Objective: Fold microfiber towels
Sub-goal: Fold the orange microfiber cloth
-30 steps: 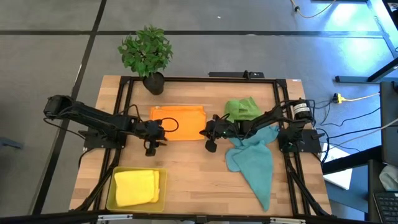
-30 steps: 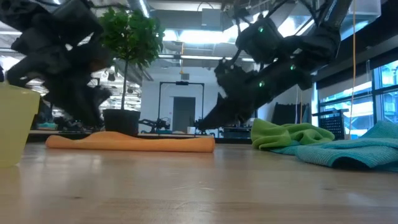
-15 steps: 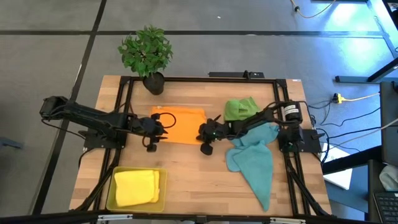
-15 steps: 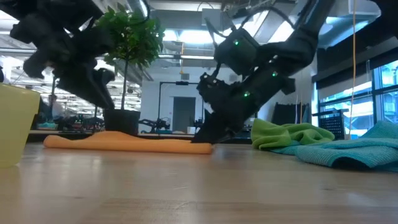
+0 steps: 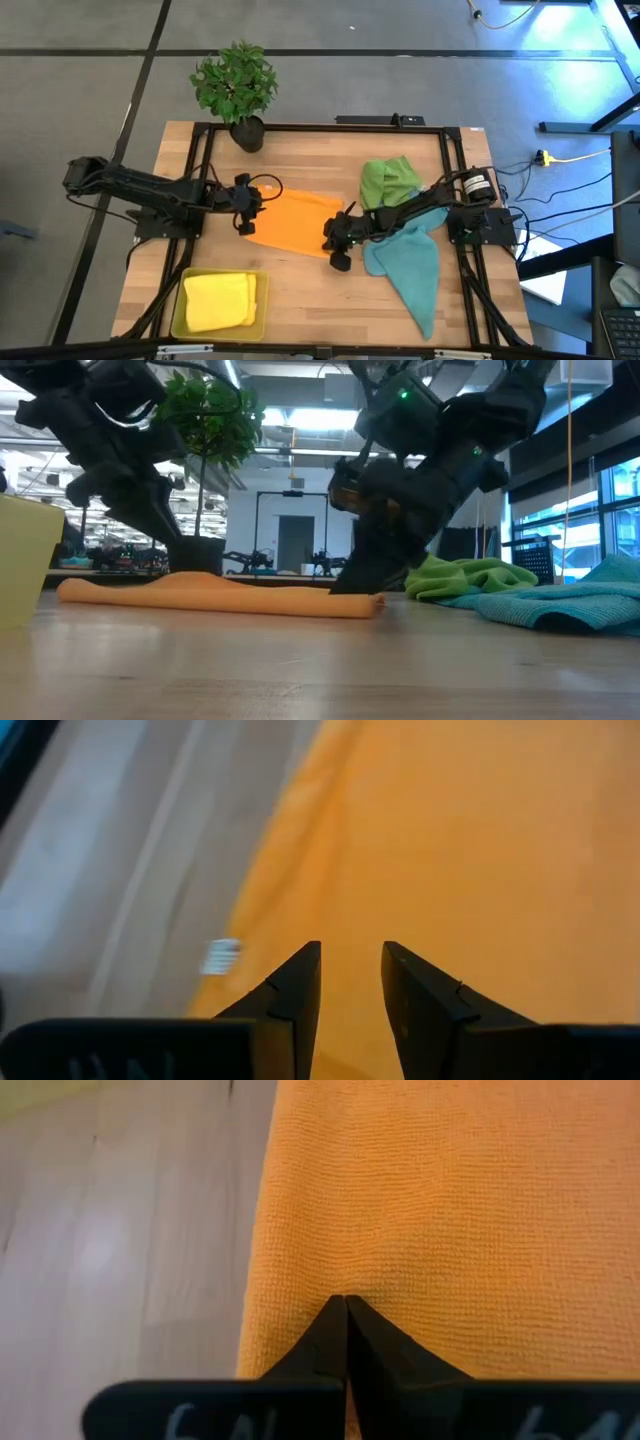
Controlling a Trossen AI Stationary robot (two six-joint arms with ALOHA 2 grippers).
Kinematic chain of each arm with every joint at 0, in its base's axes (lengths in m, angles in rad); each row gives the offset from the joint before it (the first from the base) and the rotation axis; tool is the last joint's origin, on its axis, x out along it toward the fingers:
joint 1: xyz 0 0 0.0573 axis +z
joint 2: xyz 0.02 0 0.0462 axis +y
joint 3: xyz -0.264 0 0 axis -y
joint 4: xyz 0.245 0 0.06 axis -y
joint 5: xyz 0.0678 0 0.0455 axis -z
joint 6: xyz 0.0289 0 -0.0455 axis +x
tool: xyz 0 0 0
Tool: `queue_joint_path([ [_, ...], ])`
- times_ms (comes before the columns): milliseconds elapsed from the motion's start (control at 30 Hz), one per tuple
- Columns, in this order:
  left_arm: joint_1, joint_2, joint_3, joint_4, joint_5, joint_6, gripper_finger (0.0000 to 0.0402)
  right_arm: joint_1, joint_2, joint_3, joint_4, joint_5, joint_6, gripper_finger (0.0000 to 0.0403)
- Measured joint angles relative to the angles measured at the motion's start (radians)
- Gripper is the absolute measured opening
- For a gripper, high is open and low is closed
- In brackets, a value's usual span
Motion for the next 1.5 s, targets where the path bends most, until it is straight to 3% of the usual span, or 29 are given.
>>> queue_joint_path([
  [200, 0.081, 0.0, 0.0, -0.025, 0.005, 0.01, 0.0105, 0.019, -0.074, -0.008, -0.065, 0.005, 0.008, 0.0005],
  [400, 0.197, 0.0, 0.0, 0.011, 0.255, 0.109, 0.0125, 0.011, -0.138, -0.009, -0.07, 0.084, -0.048, 0.0026],
  [700, 0.345, 0.023, 0.0, 0.083, 0.389, 0.155, 0.013, -0.063, -0.146, -0.009, -0.064, 0.089, -0.11, 0.0107],
  [1067, 0.388, 0.184, 0.0, 0.171, 0.426, 0.161, 0.013, -0.224, -0.147, -0.007, -0.164, 0.06, -0.14, 0.012],
  [1500, 0.402, 0.279, 0.065, 0.164, 0.436, 0.21, 0.013, -0.214, -0.15, -0.016, -0.244, 0.064, -0.113, 0.0119],
])
